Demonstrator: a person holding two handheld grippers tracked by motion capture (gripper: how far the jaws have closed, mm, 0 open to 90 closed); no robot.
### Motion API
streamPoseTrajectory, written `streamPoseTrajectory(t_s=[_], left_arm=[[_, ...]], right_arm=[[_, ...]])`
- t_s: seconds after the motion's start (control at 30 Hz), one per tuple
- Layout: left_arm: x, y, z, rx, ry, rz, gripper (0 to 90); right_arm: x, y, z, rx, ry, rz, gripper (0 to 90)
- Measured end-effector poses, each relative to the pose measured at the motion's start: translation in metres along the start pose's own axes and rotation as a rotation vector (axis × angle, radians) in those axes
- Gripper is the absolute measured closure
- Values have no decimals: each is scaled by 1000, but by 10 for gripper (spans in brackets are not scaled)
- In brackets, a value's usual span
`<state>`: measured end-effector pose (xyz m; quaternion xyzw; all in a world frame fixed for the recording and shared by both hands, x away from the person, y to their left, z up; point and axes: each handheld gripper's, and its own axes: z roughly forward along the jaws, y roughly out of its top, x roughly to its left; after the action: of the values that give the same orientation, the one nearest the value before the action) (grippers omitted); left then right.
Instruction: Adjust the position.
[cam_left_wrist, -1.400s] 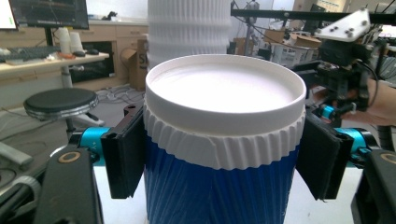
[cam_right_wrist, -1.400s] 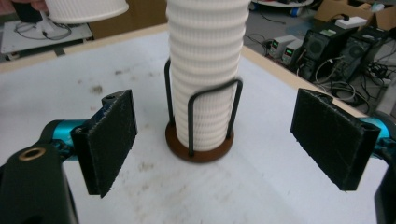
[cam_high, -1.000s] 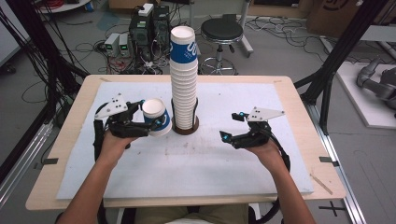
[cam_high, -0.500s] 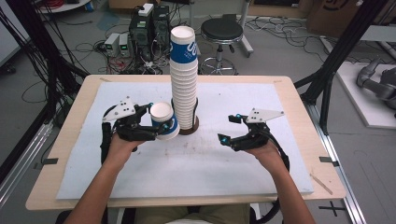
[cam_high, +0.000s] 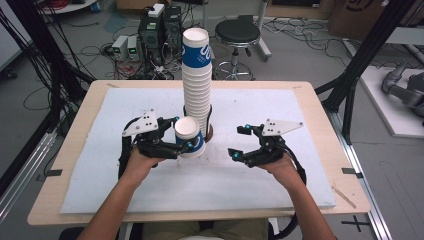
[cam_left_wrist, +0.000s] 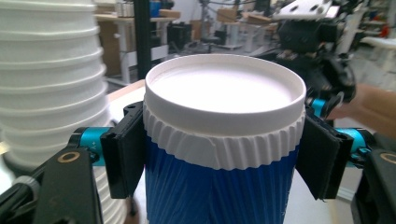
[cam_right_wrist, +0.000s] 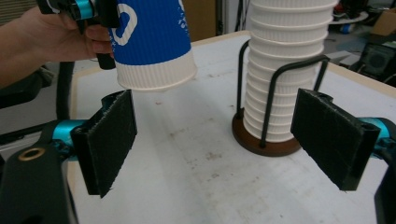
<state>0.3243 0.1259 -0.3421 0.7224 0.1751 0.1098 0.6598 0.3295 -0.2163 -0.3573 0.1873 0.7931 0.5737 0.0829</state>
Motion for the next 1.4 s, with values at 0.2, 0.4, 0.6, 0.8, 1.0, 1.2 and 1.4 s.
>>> streamPoseTrajectory(t_s=[0.2, 0.4, 0.6, 0.8, 1.0, 1.2, 1.4], left_arm=[[-8, -2, 17, 23, -76, 7, 268], [-13, -3, 27, 36, -110, 11, 268], [-18, -3, 36, 35, -134, 6, 269], [-23, 0, 41, 35, -163, 7, 269], [-24, 1, 44, 40, -187, -6, 271], [-23, 1, 44, 51, -196, -11, 278], [-22, 1, 45, 105, -177, -34, 130]], right_arm=[[8, 0, 12, -14, 72, -14, 148], [15, -3, 22, -17, 133, -14, 148], [21, -4, 31, 5, 163, -26, 148], [26, -6, 41, 17, 177, -33, 147], [25, -7, 45, 14, 201, -13, 161], [22, -6, 41, 18, 203, -24, 231], [21, -4, 39, 87, 191, -55, 246]])
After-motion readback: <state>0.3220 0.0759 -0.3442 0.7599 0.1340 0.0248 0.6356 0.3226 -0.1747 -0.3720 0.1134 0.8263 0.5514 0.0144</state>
